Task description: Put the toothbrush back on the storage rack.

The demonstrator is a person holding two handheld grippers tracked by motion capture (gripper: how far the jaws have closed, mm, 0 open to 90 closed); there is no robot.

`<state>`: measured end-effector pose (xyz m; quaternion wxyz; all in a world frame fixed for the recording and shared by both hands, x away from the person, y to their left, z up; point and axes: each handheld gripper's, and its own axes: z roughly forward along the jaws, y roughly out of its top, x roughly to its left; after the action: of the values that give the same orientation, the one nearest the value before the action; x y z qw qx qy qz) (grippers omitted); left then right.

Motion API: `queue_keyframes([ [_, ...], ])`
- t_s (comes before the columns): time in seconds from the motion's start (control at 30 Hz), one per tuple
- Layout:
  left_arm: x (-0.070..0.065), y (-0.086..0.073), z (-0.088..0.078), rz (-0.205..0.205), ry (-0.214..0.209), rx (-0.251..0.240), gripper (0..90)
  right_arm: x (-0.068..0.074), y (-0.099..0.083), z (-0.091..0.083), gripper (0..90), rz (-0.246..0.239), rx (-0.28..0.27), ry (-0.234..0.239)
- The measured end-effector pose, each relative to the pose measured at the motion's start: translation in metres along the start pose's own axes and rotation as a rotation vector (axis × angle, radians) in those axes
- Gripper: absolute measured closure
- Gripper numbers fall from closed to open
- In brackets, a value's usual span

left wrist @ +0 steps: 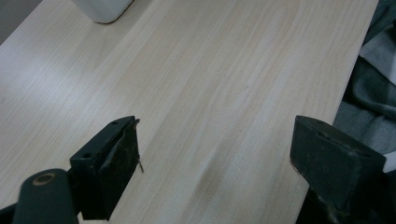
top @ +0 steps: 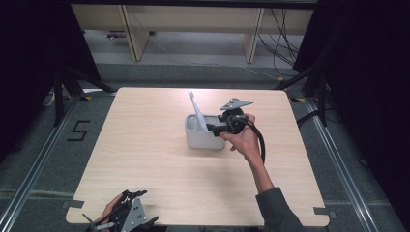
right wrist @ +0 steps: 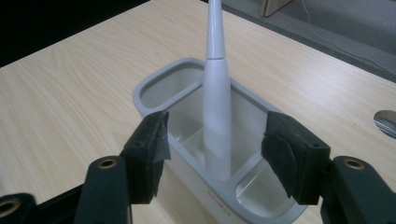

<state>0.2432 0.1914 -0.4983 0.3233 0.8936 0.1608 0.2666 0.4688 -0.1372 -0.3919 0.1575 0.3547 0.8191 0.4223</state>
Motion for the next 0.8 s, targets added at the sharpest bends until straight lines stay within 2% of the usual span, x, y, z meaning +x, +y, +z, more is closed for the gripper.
queue_keyframes([
  [0.07, 0.000, 0.000, 0.001, -0.003, 0.004, -0.006, 15.2, 0.000, -0.002, -0.004, 39.9, -0.008, 0.001, -0.001],
  [0.1, 0.000, 0.000, 0.001, -0.008, 0.003, -0.009, 15.2, 0.001, -0.004, -0.004, 39.2, 0.006, -0.017, -0.005],
  [0.13, 0.000, 0.000, 0.001, -0.001, 0.001, -0.004, 15.2, 0.000, -0.004, -0.005, 38.5, -0.006, -0.012, -0.002],
  [0.2, 0.000, 0.000, 0.000, 0.000, 0.001, -0.001, 15.2, 0.001, -0.007, -0.008, 37.9, 0.017, -0.011, -0.002],
  [0.27, 0.000, 0.000, 0.000, 0.000, 0.001, -0.001, 15.2, 0.000, -0.007, -0.008, 37.4, 0.018, -0.017, 0.004],
  [0.3, 0.000, 0.000, 0.001, -0.003, 0.004, -0.006, 15.2, -0.001, -0.008, -0.009, 37.1, -0.002, -0.018, 0.000],
  [0.33, 0.000, 0.000, 0.001, -0.002, 0.003, -0.006, 15.2, 0.000, -0.009, -0.010, 36.5, 0.020, -0.022, 0.001],
  [0.37, 0.000, 0.000, 0.001, -0.002, 0.002, -0.004, 15.2, 0.000, -0.011, -0.012, 35.6, 0.014, -0.029, -0.004],
  [0.4, 0.000, 0.000, 0.001, 0.000, 0.004, -0.004, 15.2, 0.001, -0.012, -0.014, 35.1, 0.028, -0.022, 0.004],
  [0.47, 0.000, 0.000, 0.001, -0.005, 0.006, -0.008, 15.2, -0.001, -0.013, -0.014, 34.5, 0.008, -0.041, 0.012],
  [0.53, 0.001, 0.000, 0.000, -0.002, 0.002, 0.002, 15.2, 0.001, -0.015, -0.017, 33.9, 0.035, -0.040, 0.001],
  [0.57, 0.001, 0.000, -0.001, 0.002, 0.004, 0.006, 15.2, 0.000, -0.016, -0.017, 33.7, 0.012, -0.044, -0.001],
  [0.63, 0.001, 0.000, 0.000, 0.000, 0.005, 0.006, 15.2, 0.001, -0.017, -0.020, 33.4, 0.036, -0.040, -0.003],
  [0.67, 0.000, 0.000, 0.001, -0.005, 0.010, -0.006, 15.2, 0.000, -0.018, -0.021, 33.1, 0.013, -0.045, -0.008],
  [0.7, 0.001, 0.000, 0.000, 0.009, 0.002, 0.010, 15.2, 0.001, -0.019, -0.021, 33.1, 0.033, -0.049, 0.003],
  [0.73, 0.001, 0.000, 0.000, 0.009, 0.003, 0.010, 15.2, 0.001, -0.019, -0.022, 33.1, 0.022, -0.055, -0.002],
  [0.8, 0.001, 0.000, 0.000, 0.011, 0.002, 0.008, 15.2, 0.003, -0.020, -0.022, 32.8, 0.049, -0.054, 0.007],
])
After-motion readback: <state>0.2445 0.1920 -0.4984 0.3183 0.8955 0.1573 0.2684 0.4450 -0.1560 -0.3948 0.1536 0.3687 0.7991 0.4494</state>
